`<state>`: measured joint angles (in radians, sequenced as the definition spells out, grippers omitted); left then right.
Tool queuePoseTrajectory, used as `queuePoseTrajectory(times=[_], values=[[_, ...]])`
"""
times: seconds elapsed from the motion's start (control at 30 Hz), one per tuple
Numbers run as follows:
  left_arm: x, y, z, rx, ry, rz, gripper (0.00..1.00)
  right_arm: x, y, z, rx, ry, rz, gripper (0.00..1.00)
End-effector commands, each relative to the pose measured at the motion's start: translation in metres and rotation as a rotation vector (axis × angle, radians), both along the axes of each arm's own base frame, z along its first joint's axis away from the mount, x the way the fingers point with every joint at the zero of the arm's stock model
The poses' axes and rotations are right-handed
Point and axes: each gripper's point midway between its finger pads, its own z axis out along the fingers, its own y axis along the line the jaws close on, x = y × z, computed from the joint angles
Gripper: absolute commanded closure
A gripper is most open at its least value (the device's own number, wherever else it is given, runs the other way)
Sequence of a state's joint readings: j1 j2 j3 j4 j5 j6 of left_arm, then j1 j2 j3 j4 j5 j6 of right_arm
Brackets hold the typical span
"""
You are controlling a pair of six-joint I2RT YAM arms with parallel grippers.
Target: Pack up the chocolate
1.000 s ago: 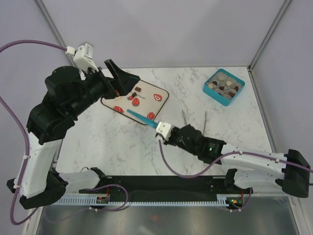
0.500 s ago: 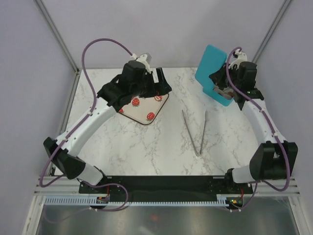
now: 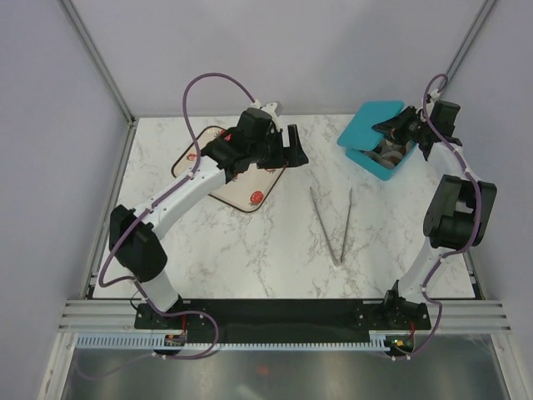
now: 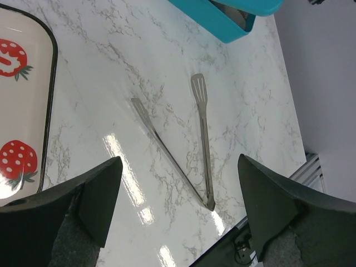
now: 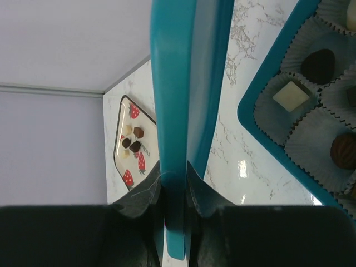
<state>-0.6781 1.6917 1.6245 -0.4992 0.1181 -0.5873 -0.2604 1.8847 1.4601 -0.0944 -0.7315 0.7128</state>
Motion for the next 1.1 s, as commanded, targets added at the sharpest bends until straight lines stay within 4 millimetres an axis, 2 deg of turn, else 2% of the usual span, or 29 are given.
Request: queuePoseTrajectory(times=[0.0,0.03,0.2,0.33,0.53,0.63,0.93,1.07], values=[[0.009,-0.011,-0.006,0.002,-0.046,-0.059,0.08,0.017,-0.004,0.032,0.047,-0.101,0.035,1.00],[0.010,-0.012,-0.009,0.003,-0.045,-0.065,0.08,0.023,-0.007,0.031,0.048,-0.123,0.032,1.00],[0.013,-0.020,-0.032,0.021,-0.007,-0.087,0.09,0.027,-0.023,0.016,0.097,-0.102,0.011,1.00],[0.014,-0.022,-0.039,0.023,0.002,-0.100,0.10,0.026,-0.044,0.008,0.112,-0.111,-0.033,1.00],[0.015,-0.026,-0.050,0.030,0.019,-0.110,0.11,0.028,-0.057,0.001,0.163,-0.123,-0.050,1.00],[0.015,-0.027,-0.054,0.032,0.027,-0.115,0.11,0.028,-0.057,-0.008,0.185,-0.104,-0.046,1.00],[0.015,-0.026,-0.063,0.047,0.036,-0.115,0.12,0.028,-0.054,-0.016,0.239,-0.115,-0.023,1.00],[0.016,-0.026,-0.065,0.050,0.040,-0.113,0.12,0.023,-0.062,-0.030,0.243,-0.079,-0.053,1.00]])
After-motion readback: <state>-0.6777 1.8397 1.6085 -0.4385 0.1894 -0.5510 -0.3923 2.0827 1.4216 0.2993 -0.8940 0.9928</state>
